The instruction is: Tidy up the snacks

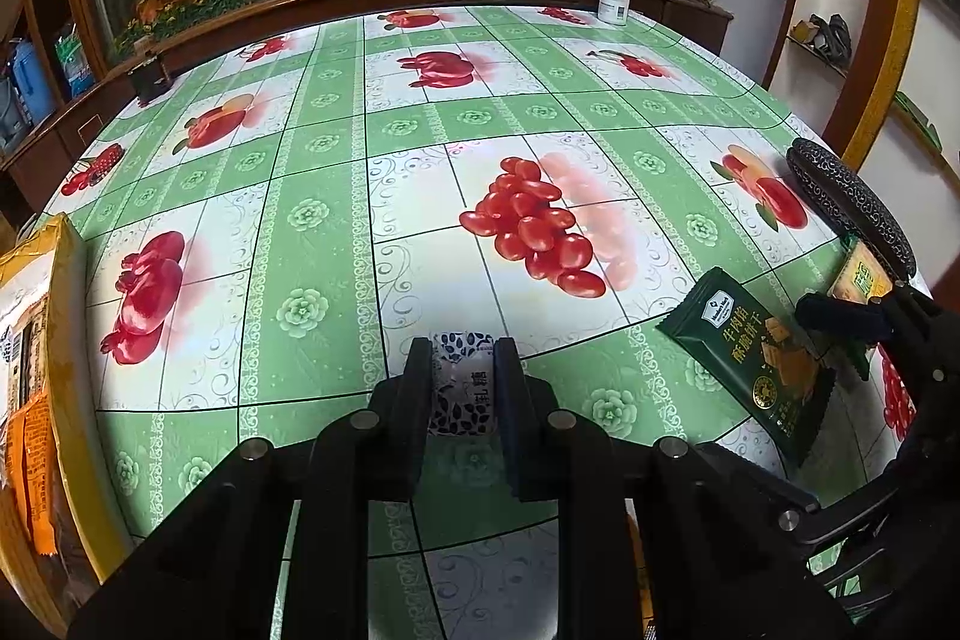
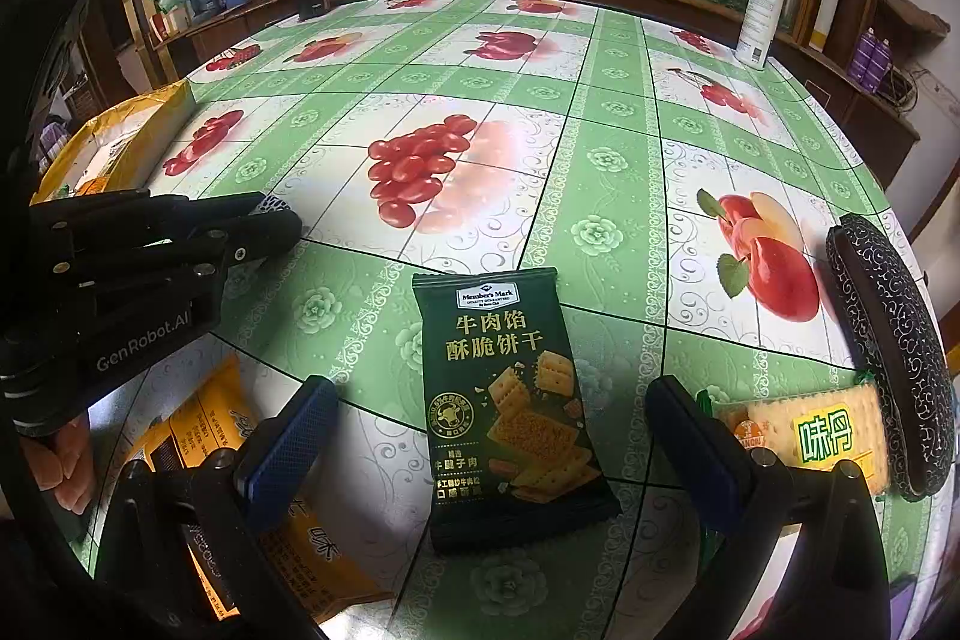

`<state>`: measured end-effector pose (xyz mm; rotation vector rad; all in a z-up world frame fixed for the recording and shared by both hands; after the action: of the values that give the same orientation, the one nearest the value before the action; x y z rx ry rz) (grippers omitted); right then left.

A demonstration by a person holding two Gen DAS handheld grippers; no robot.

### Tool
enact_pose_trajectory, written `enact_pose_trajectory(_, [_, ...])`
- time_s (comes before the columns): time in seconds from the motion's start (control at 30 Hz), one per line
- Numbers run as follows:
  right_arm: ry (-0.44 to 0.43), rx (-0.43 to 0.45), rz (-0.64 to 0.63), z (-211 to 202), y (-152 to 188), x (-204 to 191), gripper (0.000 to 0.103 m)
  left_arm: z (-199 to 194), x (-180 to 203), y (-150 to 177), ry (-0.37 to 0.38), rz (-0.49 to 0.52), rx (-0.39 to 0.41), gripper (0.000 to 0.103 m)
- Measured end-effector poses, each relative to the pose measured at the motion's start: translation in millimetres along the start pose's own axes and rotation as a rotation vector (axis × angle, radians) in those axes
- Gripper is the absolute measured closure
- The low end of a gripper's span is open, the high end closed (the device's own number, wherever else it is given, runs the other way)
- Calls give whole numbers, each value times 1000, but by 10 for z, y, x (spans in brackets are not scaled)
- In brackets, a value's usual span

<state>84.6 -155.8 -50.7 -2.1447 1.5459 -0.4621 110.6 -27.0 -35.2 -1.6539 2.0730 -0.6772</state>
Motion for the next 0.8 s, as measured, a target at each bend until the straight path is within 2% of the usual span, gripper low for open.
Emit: enact_pose_trajectory(0.8, [0, 0, 0, -1, 2, 0, 0, -3, -2, 2, 6, -8, 0, 86])
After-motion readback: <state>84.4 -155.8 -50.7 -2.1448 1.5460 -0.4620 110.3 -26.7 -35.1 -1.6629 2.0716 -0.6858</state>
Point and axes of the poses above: each gripper's, at about its wrist camera, not at the fingertips, and z roughly the way its jaws point, x to its right, y to its underside, the point moved 6 cm from there along z, roughly the way its jaws point, and after that the axes turned 3 degrees about -x, right-handed, at the moved point
